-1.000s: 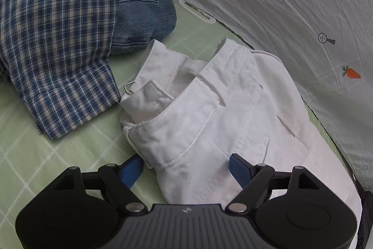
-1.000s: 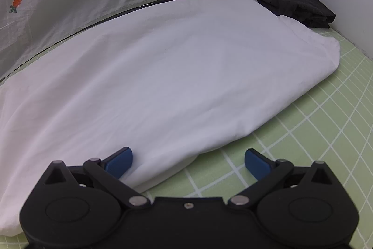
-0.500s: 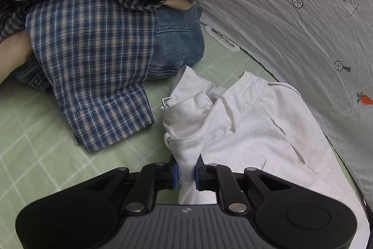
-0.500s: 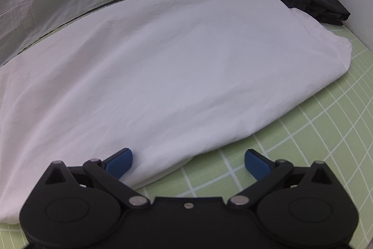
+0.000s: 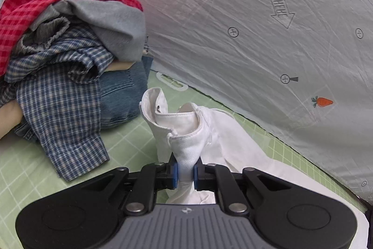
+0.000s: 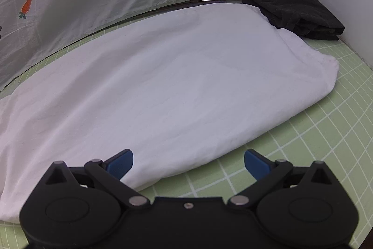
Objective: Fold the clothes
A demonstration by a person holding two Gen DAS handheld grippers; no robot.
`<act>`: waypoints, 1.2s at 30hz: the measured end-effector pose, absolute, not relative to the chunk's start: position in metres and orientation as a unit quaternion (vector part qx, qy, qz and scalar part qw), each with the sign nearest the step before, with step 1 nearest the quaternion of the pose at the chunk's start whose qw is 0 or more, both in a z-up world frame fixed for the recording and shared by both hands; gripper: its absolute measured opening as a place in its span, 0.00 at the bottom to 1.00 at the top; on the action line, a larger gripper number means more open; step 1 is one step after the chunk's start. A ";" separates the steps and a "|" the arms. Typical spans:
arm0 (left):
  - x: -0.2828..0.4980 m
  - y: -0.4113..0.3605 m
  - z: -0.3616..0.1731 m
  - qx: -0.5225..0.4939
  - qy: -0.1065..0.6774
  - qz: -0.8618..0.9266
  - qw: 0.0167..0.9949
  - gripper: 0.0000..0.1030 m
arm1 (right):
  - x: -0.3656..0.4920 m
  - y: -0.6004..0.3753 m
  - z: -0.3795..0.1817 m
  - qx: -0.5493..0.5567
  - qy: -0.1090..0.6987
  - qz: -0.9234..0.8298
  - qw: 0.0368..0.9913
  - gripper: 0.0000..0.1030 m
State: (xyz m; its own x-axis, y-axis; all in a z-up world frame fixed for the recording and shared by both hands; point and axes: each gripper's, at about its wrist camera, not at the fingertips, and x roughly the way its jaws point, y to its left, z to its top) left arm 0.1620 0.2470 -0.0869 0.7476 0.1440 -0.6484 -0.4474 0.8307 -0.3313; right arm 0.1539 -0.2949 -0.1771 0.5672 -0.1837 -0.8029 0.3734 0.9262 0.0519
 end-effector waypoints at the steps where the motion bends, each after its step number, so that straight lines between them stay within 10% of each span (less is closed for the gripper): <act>1: 0.166 0.236 -0.084 -0.241 0.313 0.154 0.906 0.12 | 0.154 -0.300 -0.176 0.110 0.436 -0.159 0.879 1.00; 20: 0.236 0.011 -0.211 -0.140 0.494 -0.003 0.858 0.18 | 0.158 -0.384 -0.192 0.106 0.458 -0.179 0.864 1.00; 36: 0.211 0.024 -0.141 -0.080 0.457 -0.104 0.880 0.44 | 0.166 -0.355 -0.206 0.122 0.474 -0.173 0.855 1.00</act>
